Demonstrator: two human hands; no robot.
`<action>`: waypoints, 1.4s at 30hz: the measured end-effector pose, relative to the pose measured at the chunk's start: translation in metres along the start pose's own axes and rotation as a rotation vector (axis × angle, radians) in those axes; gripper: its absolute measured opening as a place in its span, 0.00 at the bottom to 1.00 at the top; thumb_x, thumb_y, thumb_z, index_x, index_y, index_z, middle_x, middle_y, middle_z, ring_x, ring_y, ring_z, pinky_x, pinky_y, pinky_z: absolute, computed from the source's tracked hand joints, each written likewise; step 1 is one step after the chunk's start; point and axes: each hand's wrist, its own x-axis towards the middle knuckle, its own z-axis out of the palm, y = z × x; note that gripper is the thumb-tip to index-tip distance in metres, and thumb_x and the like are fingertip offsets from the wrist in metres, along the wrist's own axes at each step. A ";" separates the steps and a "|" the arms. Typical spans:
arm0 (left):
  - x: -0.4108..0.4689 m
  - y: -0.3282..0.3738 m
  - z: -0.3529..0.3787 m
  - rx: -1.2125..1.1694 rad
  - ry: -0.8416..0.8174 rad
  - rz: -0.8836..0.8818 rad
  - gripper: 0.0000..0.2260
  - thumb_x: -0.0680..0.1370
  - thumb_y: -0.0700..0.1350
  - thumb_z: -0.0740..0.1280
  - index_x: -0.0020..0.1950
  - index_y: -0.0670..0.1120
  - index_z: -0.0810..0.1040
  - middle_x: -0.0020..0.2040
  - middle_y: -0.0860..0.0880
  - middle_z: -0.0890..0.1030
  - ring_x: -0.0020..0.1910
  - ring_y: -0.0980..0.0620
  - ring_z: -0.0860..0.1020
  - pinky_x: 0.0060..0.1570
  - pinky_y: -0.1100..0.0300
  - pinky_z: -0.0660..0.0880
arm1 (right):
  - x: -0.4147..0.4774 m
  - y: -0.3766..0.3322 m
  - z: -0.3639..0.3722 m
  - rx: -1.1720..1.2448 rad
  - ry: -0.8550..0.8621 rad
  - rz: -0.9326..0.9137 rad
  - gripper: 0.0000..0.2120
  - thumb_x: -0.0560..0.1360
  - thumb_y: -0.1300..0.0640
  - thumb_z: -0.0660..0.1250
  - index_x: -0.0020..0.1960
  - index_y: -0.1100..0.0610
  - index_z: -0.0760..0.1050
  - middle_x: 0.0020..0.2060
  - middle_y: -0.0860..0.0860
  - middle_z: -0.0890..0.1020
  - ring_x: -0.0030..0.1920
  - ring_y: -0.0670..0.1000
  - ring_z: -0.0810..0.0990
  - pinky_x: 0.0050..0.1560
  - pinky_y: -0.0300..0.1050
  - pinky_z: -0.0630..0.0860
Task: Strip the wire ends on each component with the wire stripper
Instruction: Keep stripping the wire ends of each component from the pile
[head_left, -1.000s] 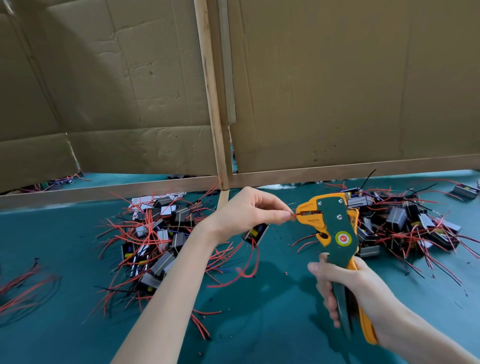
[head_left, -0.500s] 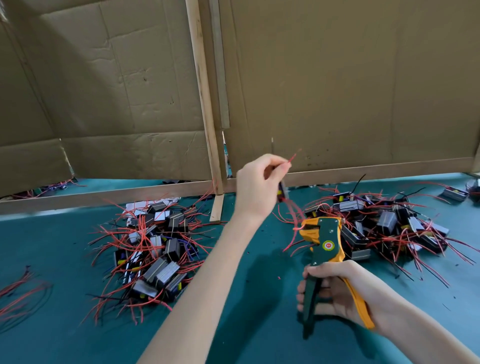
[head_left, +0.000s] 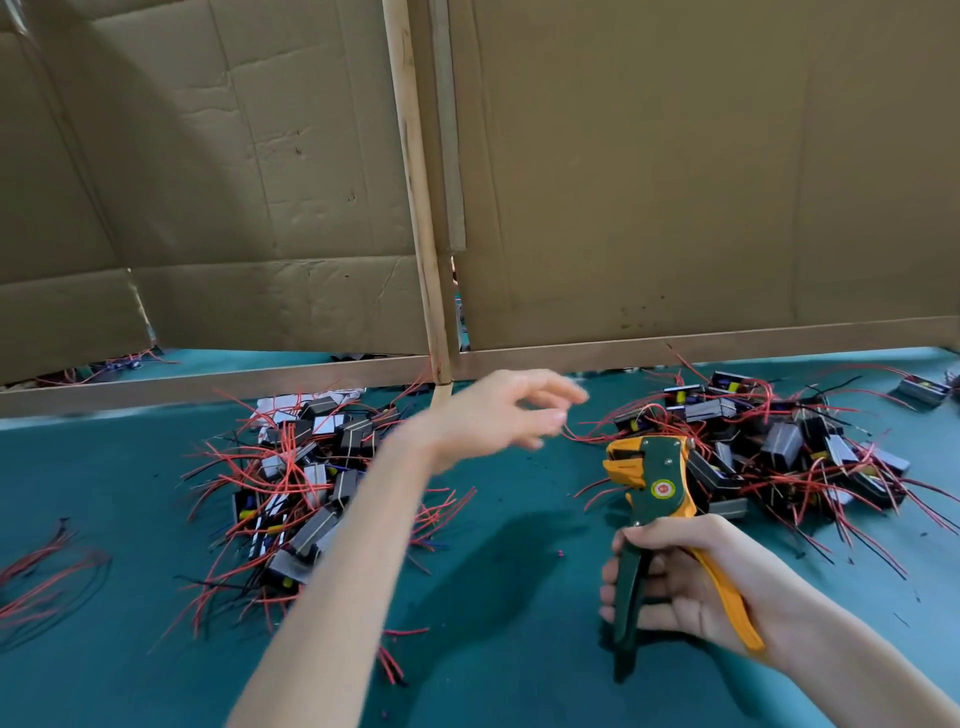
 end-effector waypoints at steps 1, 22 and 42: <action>-0.013 -0.008 -0.017 0.103 0.008 -0.077 0.11 0.81 0.40 0.62 0.62 0.46 0.76 0.61 0.44 0.77 0.52 0.56 0.79 0.53 0.64 0.76 | -0.001 0.000 0.001 -0.004 -0.004 -0.001 0.07 0.62 0.63 0.69 0.37 0.67 0.81 0.38 0.67 0.80 0.36 0.65 0.83 0.39 0.60 0.82; -0.032 -0.133 -0.069 0.898 0.672 -0.812 0.21 0.76 0.65 0.60 0.54 0.49 0.75 0.38 0.51 0.79 0.43 0.48 0.76 0.51 0.52 0.60 | 0.003 0.003 -0.005 -0.028 0.002 0.003 0.08 0.62 0.63 0.71 0.40 0.67 0.81 0.41 0.68 0.80 0.40 0.65 0.82 0.44 0.61 0.81; -0.019 -0.044 -0.050 -0.096 0.859 0.142 0.05 0.80 0.41 0.64 0.45 0.48 0.78 0.41 0.49 0.82 0.43 0.49 0.83 0.46 0.54 0.80 | 0.005 0.004 -0.006 0.011 0.035 -0.028 0.07 0.64 0.63 0.69 0.36 0.68 0.81 0.39 0.67 0.81 0.38 0.65 0.83 0.40 0.61 0.81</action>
